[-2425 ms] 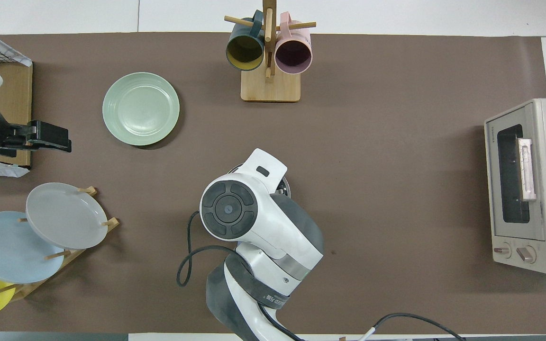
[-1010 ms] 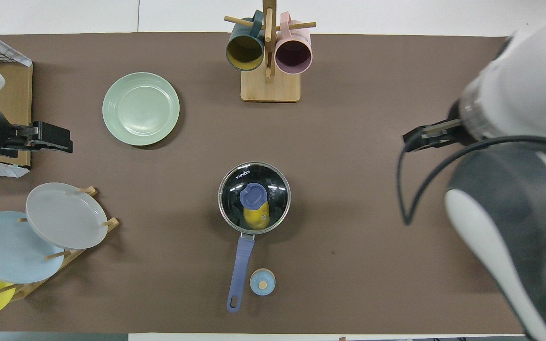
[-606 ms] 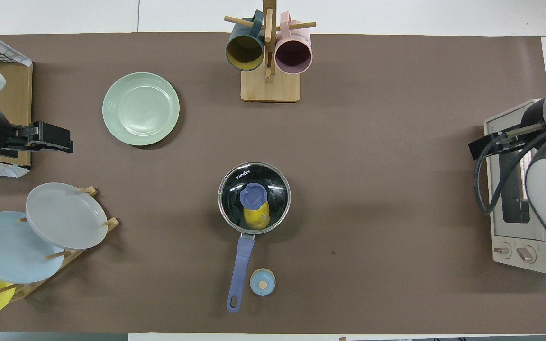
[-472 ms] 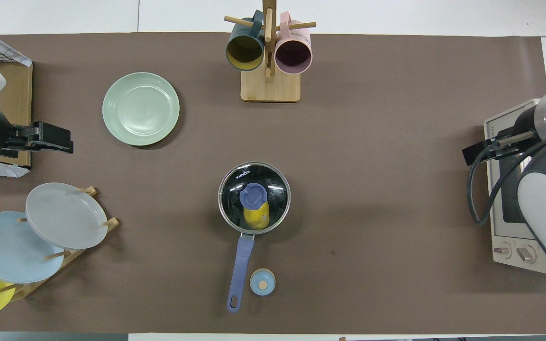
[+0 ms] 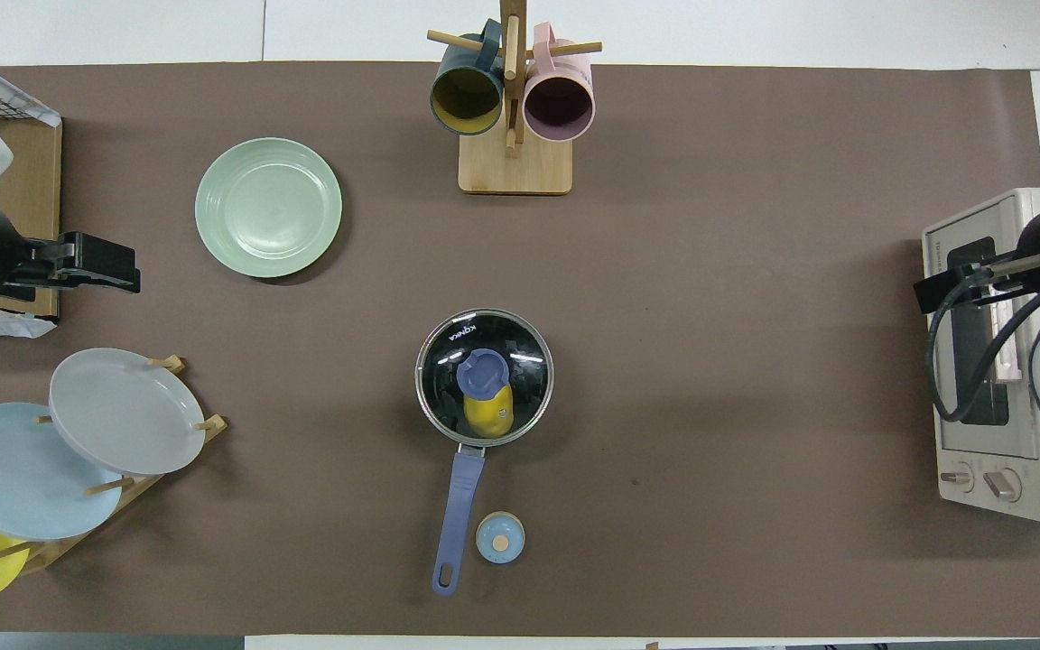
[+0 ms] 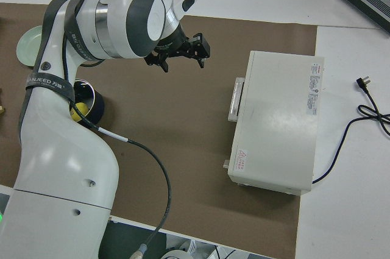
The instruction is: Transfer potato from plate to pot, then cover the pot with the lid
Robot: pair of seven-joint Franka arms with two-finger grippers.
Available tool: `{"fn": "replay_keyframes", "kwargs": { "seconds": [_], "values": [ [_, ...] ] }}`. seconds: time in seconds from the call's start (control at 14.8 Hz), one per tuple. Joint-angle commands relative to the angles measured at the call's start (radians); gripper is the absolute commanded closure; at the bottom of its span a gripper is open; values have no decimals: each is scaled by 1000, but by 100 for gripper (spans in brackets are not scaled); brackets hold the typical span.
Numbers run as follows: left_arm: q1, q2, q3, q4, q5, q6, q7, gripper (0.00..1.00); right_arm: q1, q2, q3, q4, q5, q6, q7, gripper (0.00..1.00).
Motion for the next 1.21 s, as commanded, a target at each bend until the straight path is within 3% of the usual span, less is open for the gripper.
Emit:
{"fn": "replay_keyframes", "kwargs": {
  "seconds": [0.0, 1.15],
  "values": [
    [7, 9, -7, 25, 1, -27, 9, 0, -22, -9, 10, -14, 4, 12, 6, 0],
    [7, 9, -7, 26, 1, -26, 9, 0, -54, -3, 16, 11, 59, -3, 11, 0]
  ]
}}
